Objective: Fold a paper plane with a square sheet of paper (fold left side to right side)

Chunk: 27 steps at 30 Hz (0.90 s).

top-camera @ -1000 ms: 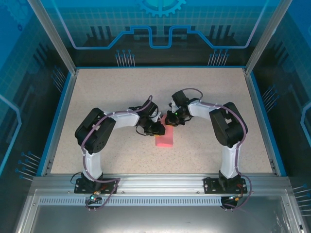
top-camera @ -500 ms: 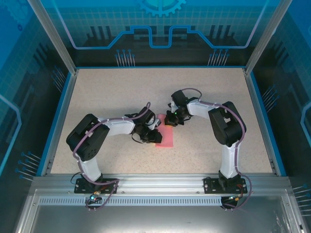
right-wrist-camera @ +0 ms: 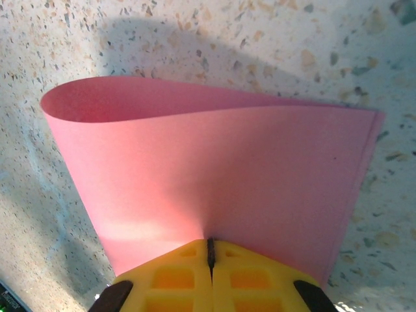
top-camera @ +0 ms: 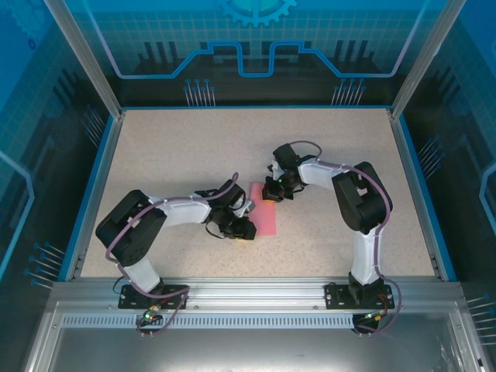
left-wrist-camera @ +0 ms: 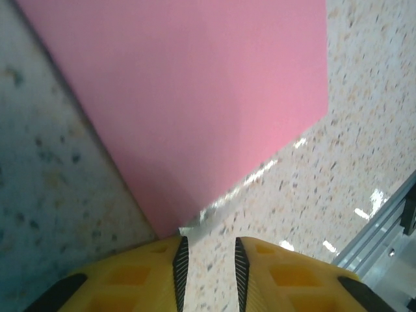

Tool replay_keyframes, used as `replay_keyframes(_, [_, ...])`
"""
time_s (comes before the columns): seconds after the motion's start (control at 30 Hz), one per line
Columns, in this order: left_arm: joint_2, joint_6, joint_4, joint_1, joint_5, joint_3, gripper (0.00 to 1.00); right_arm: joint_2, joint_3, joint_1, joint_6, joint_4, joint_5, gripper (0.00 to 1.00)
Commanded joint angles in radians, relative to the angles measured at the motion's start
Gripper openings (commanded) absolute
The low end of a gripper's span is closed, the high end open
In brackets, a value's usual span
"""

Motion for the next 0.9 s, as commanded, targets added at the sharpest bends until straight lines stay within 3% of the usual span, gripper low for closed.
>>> replay_keyframes(0.0, [-0.076,0.027,-0.096,0.009,0.037,0.018,0.31,0.058,-0.005,-0.007,-0.018,-0.054,0.061,0.06])
replay_keyframes(0.23, [-0.036,0.016,-0.070,0.092,0.034,0.132,0.34,0.052,-0.004,-0.005,-0.023,-0.054,0.057,0.05])
replay_keyframes(0.53, [0.165,0.017,-0.016,0.090,0.047,0.259,0.31,0.038,-0.002,-0.003,-0.032,-0.052,0.050,0.05])
replay_keyframes(0.87, [0.233,-0.007,-0.024,0.067,0.009,0.256,0.30,-0.038,0.012,-0.001,-0.048,-0.009,0.011,0.10])
